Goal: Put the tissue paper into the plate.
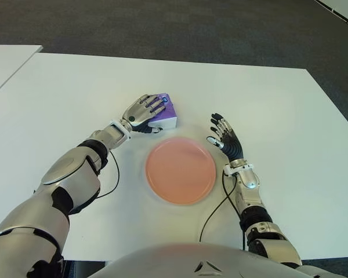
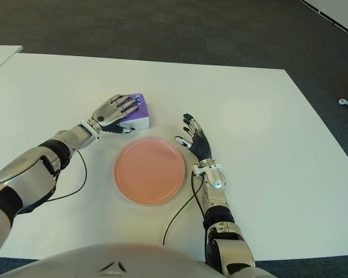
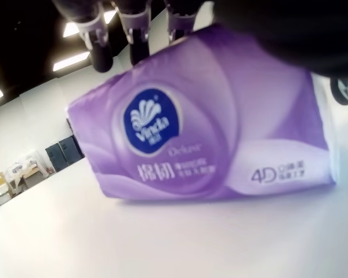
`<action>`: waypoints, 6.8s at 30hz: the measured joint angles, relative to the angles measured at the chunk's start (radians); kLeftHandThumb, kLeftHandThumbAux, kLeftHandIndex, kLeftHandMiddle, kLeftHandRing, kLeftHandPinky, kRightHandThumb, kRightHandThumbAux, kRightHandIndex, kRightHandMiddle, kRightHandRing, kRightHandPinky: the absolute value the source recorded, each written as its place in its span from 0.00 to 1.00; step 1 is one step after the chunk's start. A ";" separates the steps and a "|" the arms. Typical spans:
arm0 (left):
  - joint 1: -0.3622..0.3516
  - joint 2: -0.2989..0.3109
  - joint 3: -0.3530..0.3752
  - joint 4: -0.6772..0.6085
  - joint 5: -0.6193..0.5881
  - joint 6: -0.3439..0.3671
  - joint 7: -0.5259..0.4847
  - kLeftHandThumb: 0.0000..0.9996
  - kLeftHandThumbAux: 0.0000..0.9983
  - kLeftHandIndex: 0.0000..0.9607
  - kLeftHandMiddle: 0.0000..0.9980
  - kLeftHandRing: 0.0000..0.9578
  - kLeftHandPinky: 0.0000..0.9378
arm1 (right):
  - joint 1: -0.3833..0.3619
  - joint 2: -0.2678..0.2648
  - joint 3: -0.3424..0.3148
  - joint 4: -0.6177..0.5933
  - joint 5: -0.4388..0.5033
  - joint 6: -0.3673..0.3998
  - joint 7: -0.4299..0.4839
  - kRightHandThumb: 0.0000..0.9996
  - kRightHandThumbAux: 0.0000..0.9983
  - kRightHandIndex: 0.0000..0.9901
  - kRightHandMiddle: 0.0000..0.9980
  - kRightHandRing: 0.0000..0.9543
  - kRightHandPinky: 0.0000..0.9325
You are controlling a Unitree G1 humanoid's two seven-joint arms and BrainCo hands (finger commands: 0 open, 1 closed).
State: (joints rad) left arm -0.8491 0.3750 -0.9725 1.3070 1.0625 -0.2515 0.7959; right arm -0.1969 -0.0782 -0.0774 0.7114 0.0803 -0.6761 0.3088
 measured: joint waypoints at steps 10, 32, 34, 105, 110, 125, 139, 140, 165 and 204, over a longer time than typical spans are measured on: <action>0.002 0.000 -0.045 0.003 0.001 0.019 0.022 0.24 0.11 0.00 0.00 0.00 0.00 | 0.012 0.002 0.000 -0.011 0.001 0.000 0.005 0.00 0.65 0.00 0.00 0.00 0.00; -0.024 0.000 -0.138 0.010 0.028 0.083 0.037 0.25 0.10 0.00 0.00 0.00 0.00 | 0.034 0.002 0.012 -0.043 0.001 0.003 0.013 0.00 0.63 0.00 0.00 0.00 0.00; -0.026 0.000 -0.142 0.011 0.028 0.083 0.037 0.25 0.10 0.00 0.00 0.00 0.00 | 0.038 0.002 0.013 -0.049 0.001 0.003 0.012 0.00 0.63 0.00 0.00 0.00 0.00; 0.029 -0.167 0.133 0.027 -0.199 0.053 -0.050 0.85 0.67 0.41 0.54 0.86 0.87 | 0.118 0.010 0.029 -0.147 -0.002 0.074 -0.013 0.00 0.62 0.00 0.00 0.00 0.00; 0.037 -0.168 0.155 0.026 -0.208 0.043 -0.050 0.85 0.67 0.41 0.54 0.87 0.87 | 0.111 0.010 0.026 -0.133 -0.001 0.074 -0.008 0.00 0.62 0.00 0.00 0.00 0.00; 0.027 -0.110 0.238 0.014 -0.257 -0.080 -0.090 0.85 0.67 0.41 0.54 0.86 0.83 | 0.092 0.013 0.019 -0.107 -0.002 0.077 -0.010 0.00 0.62 0.00 0.00 0.00 0.00; -0.027 -0.017 0.333 -0.069 -0.278 -0.230 -0.082 0.85 0.67 0.42 0.54 0.87 0.84 | 0.051 0.006 0.005 -0.064 0.003 0.061 0.001 0.00 0.64 0.00 0.00 0.00 0.00; -0.028 0.000 0.344 -0.103 -0.279 -0.249 -0.081 0.85 0.67 0.42 0.54 0.87 0.84 | 0.047 0.005 0.005 -0.061 0.003 0.060 0.002 0.00 0.64 0.00 0.00 0.00 0.00; 0.263 0.178 0.560 -0.976 -0.407 -0.528 -0.367 0.85 0.67 0.42 0.53 0.87 0.85 | -0.003 0.003 -0.011 0.022 0.000 0.052 -0.030 0.00 0.61 0.00 0.00 0.00 0.00; 0.610 0.213 0.564 -1.242 -0.238 -0.588 -0.724 0.85 0.67 0.41 0.54 0.88 0.91 | -0.007 0.000 -0.022 0.035 0.002 0.049 -0.041 0.00 0.62 0.00 0.00 0.00 0.00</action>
State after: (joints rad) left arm -0.2388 0.5882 -0.4082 0.0653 0.8250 -0.8399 0.0721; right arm -0.2035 -0.0787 -0.0990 0.7469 0.0819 -0.6275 0.2675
